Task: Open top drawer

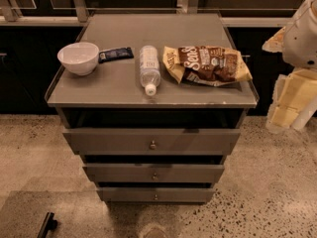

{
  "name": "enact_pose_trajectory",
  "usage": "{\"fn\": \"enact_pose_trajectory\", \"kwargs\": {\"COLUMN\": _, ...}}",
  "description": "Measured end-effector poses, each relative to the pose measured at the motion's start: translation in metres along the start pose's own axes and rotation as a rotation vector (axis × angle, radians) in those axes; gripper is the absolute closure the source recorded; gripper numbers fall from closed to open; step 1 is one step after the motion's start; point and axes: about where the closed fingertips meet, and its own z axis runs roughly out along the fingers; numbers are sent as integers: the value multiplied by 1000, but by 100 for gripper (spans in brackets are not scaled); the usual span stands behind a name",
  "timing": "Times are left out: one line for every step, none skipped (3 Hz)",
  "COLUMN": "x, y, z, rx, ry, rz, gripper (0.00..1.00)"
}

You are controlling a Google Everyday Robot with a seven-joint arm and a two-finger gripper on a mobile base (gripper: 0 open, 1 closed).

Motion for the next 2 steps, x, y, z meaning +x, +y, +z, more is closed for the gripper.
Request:
{"fn": "enact_pose_trajectory", "kwargs": {"x": 0, "y": 0, "z": 0, "rx": 0, "ry": 0, "rz": 0, "gripper": 0}}
{"fn": "enact_pose_trajectory", "kwargs": {"x": 5, "y": 7, "z": 7, "rx": 16, "ry": -30, "rz": 19, "gripper": 0}}
